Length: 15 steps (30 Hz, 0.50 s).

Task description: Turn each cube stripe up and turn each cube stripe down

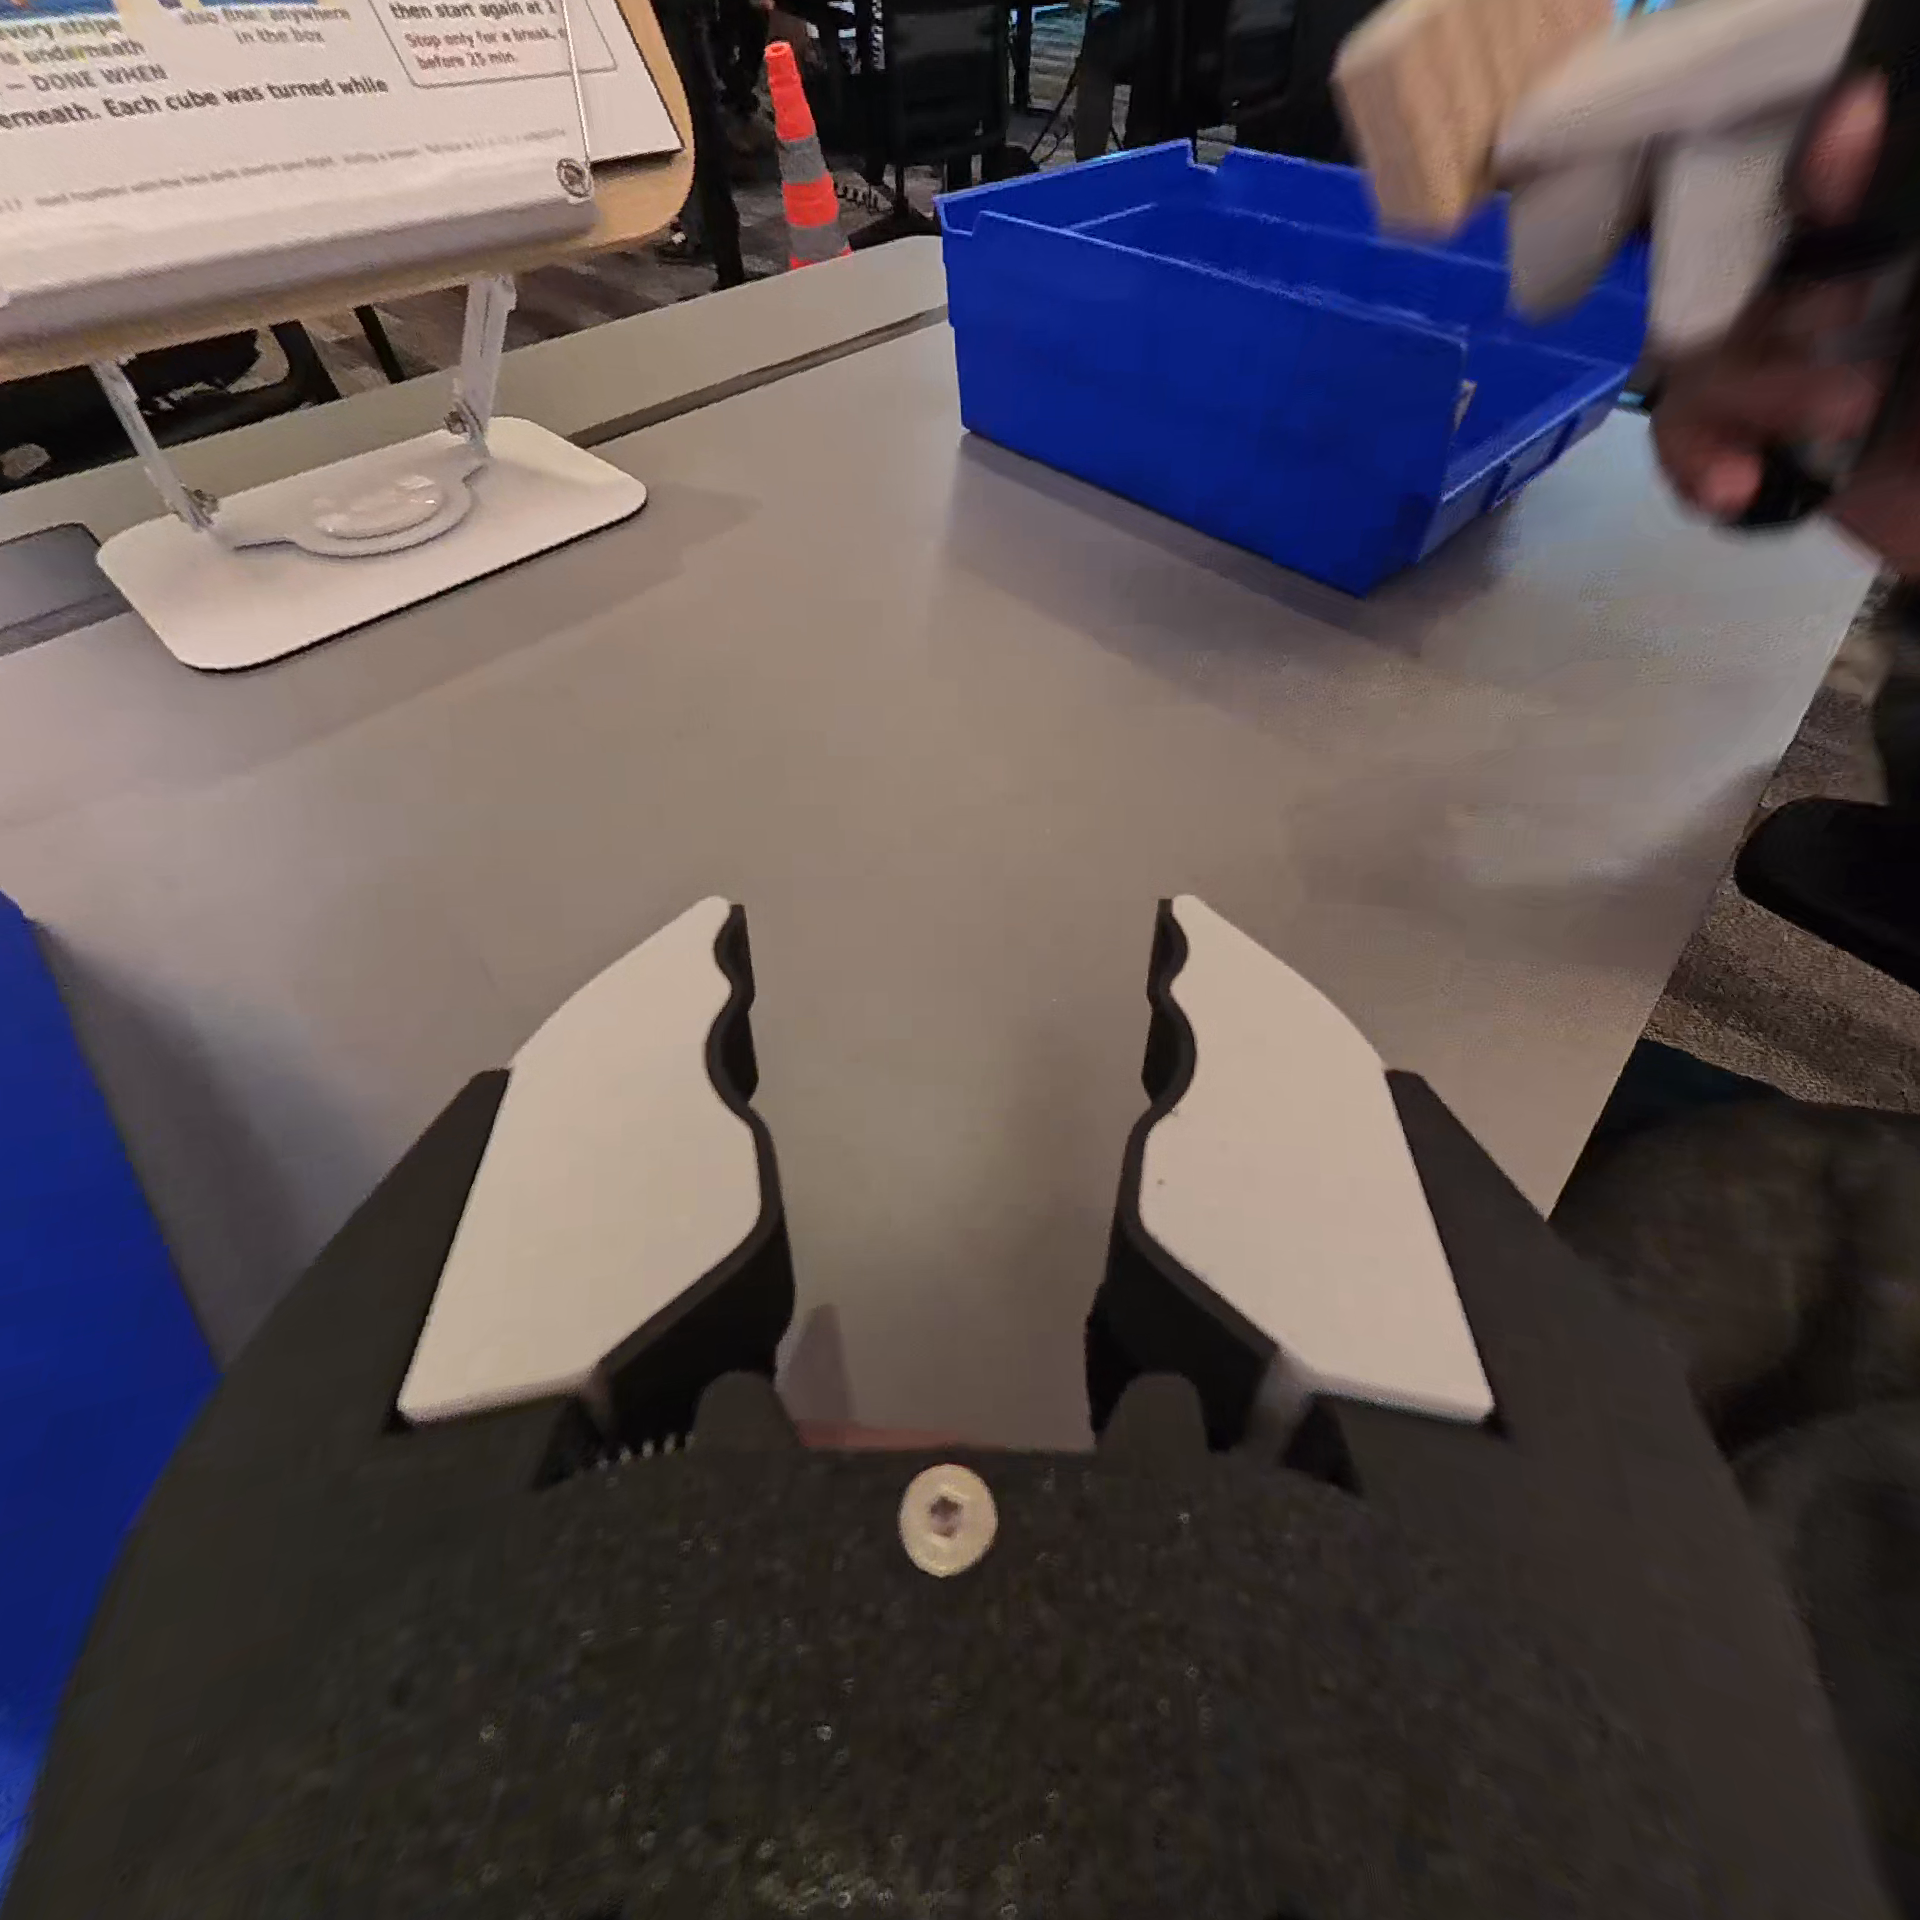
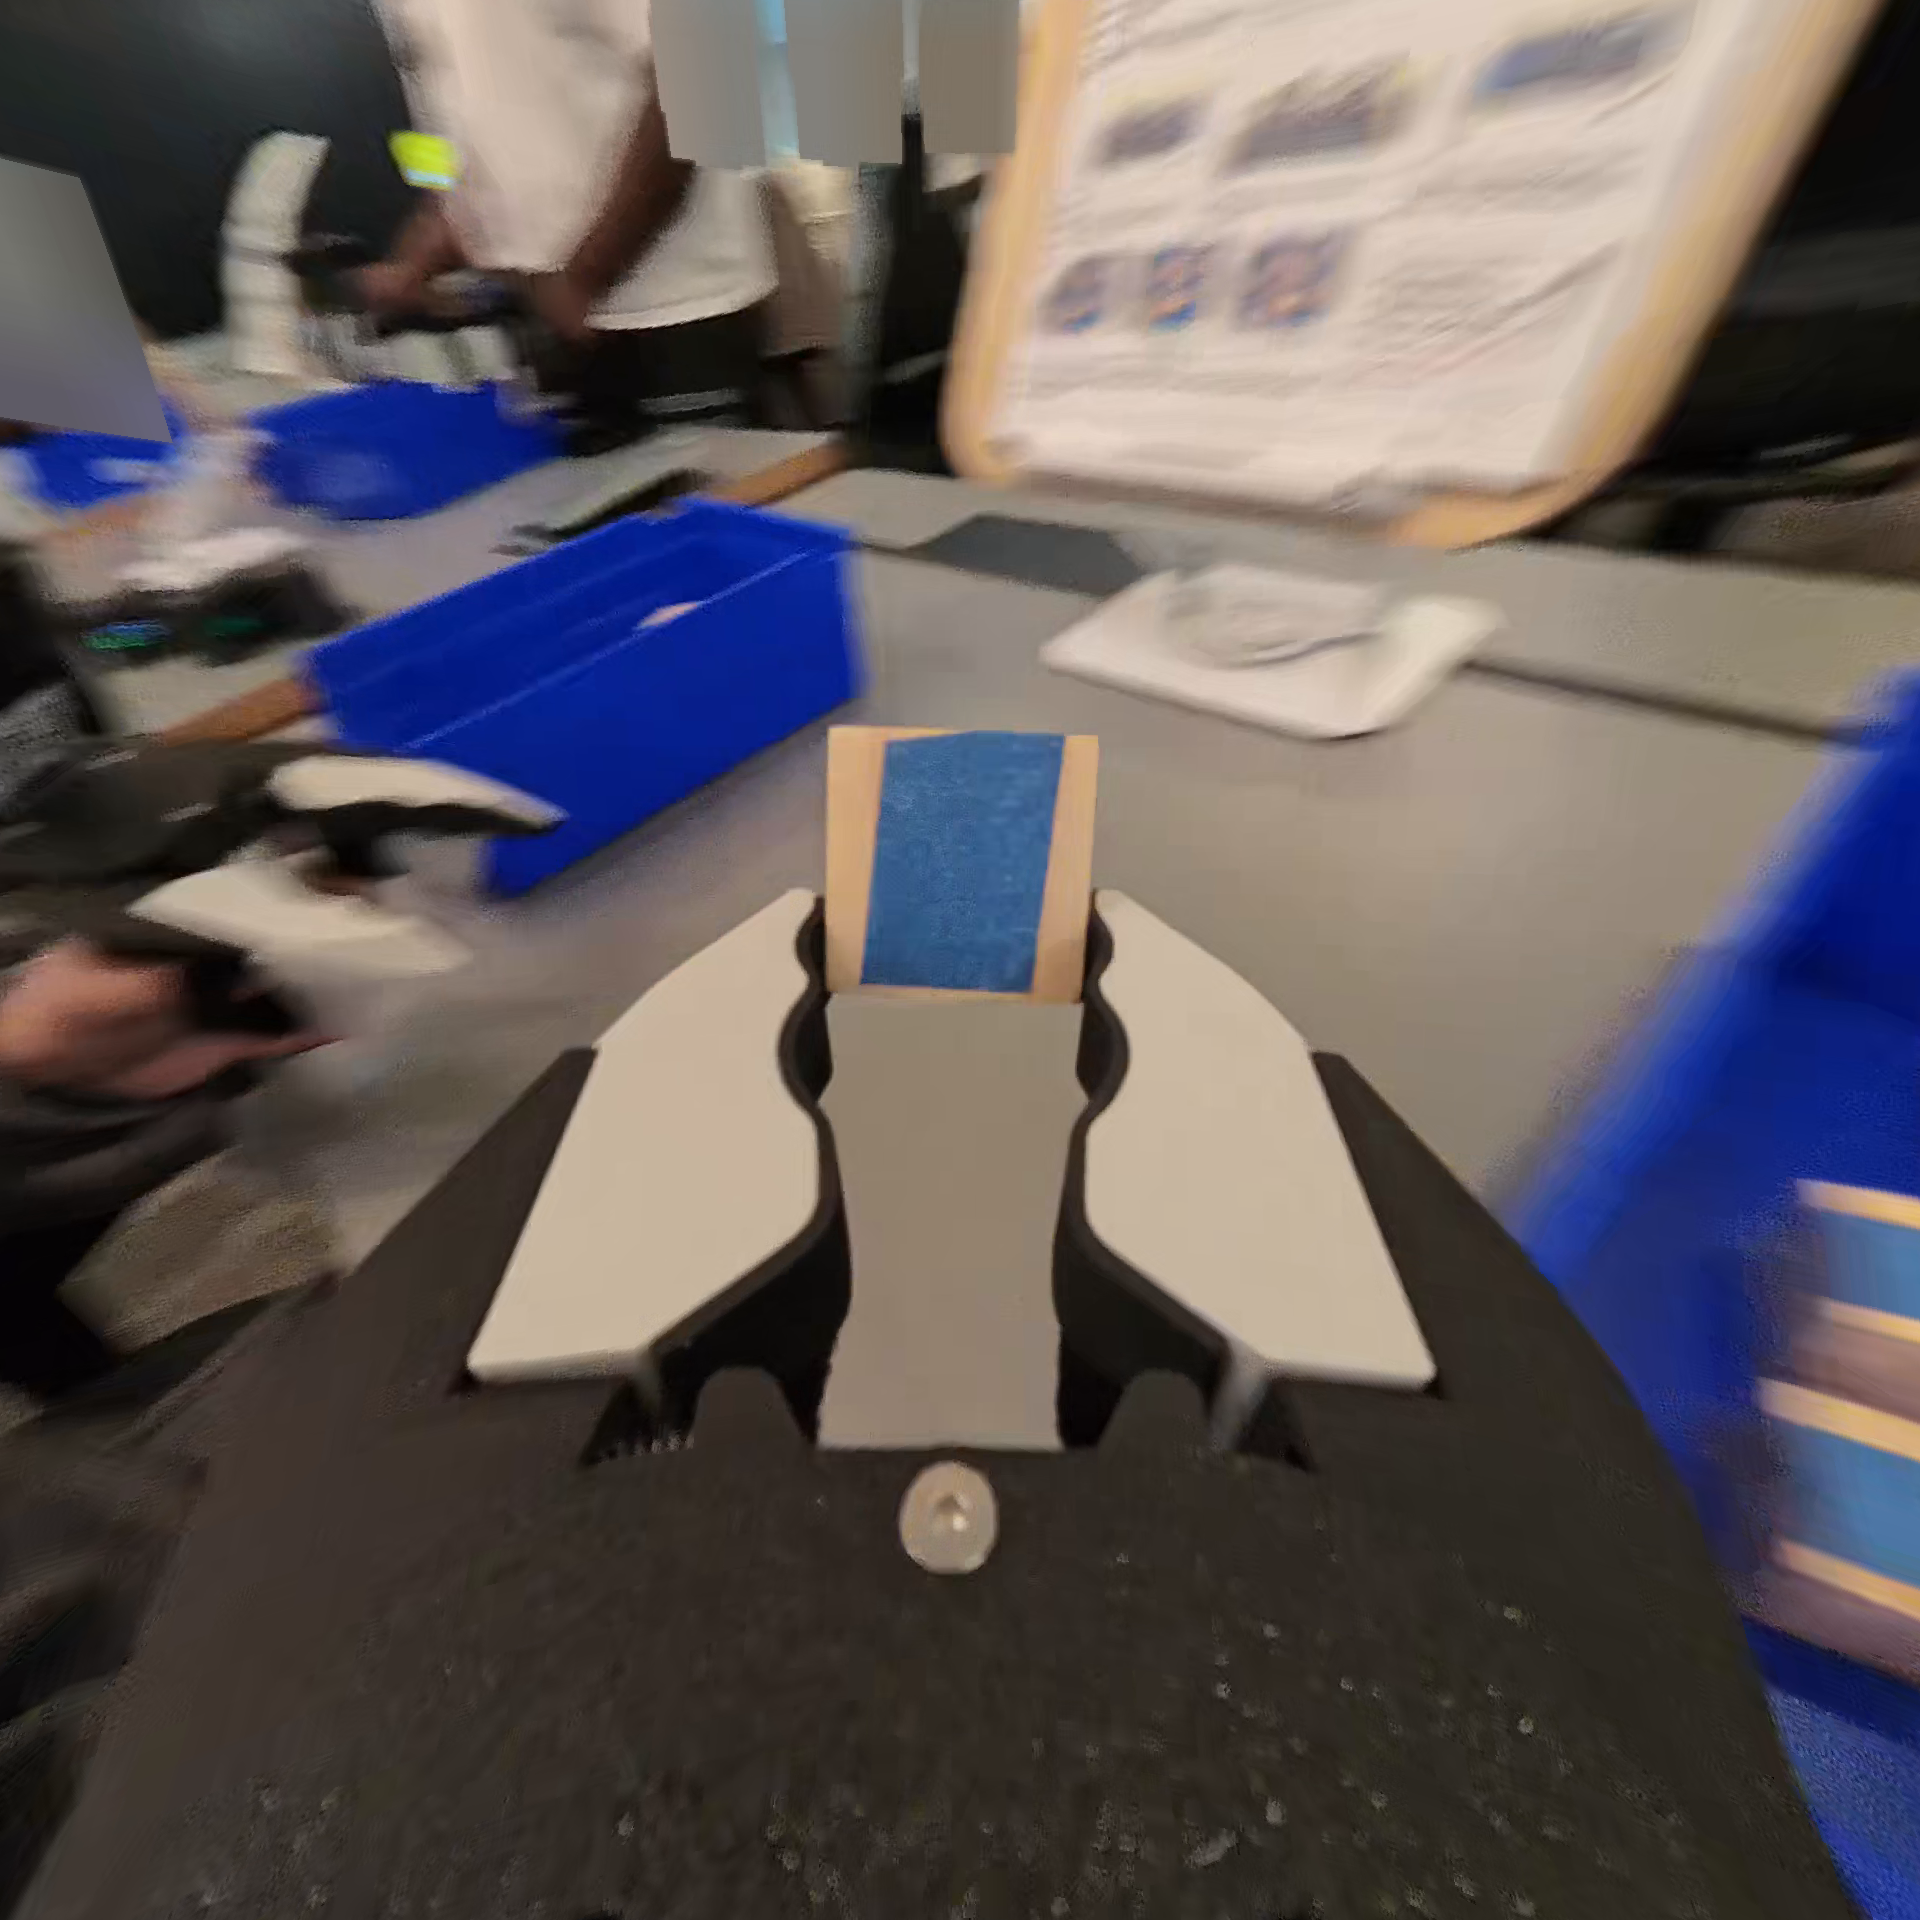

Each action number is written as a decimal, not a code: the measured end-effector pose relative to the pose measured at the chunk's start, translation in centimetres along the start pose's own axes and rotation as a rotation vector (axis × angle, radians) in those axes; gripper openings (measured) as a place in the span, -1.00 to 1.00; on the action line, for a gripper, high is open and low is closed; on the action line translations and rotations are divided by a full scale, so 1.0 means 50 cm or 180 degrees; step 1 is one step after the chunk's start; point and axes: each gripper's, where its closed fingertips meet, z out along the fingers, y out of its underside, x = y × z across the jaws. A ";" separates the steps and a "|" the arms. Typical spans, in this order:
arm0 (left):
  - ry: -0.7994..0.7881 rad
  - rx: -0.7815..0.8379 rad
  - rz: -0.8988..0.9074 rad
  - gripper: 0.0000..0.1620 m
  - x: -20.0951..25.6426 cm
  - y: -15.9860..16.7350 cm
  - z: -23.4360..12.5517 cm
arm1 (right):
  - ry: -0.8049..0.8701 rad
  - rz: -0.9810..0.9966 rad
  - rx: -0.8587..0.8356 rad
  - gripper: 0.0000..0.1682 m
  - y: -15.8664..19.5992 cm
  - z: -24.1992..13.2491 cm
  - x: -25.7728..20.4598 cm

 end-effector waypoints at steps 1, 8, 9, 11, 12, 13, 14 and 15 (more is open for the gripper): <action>0.0006 -0.0015 0.0001 -0.11 0.000 0.004 0.001 | 0.0357 -0.0098 -0.0020 -0.47 -0.033 -0.028 0.062; 0.0280 -0.0194 -0.0222 -0.12 0.016 0.027 0.007 | 0.1723 0.0527 -0.2091 -0.46 0.039 -0.110 0.471; 0.0338 -0.0197 -0.0253 -0.13 0.021 0.028 0.007 | 0.1783 0.0634 -0.2325 -0.46 0.068 -0.106 0.509; 0.0354 -0.0275 -0.0245 -0.13 0.023 0.035 0.009 | 0.1802 0.0833 -0.2602 -0.46 0.118 -0.092 0.562; 0.0346 -0.0309 -0.0211 -0.14 0.023 0.038 0.009 | 0.1805 0.0908 -0.2726 -0.46 0.140 -0.086 0.578; 0.0339 -0.0314 -0.0182 -0.14 0.023 0.039 0.010 | 0.1790 0.0928 -0.2791 -0.46 0.155 -0.075 0.588; 0.0344 -0.0310 -0.0154 -0.14 0.024 0.039 0.010 | 0.1763 0.0917 -0.2843 -0.46 0.167 -0.064 0.595; 0.0358 -0.0326 -0.0124 -0.14 0.027 0.040 0.010 | 0.1740 0.0931 -0.2929 -0.46 0.180 -0.056 0.598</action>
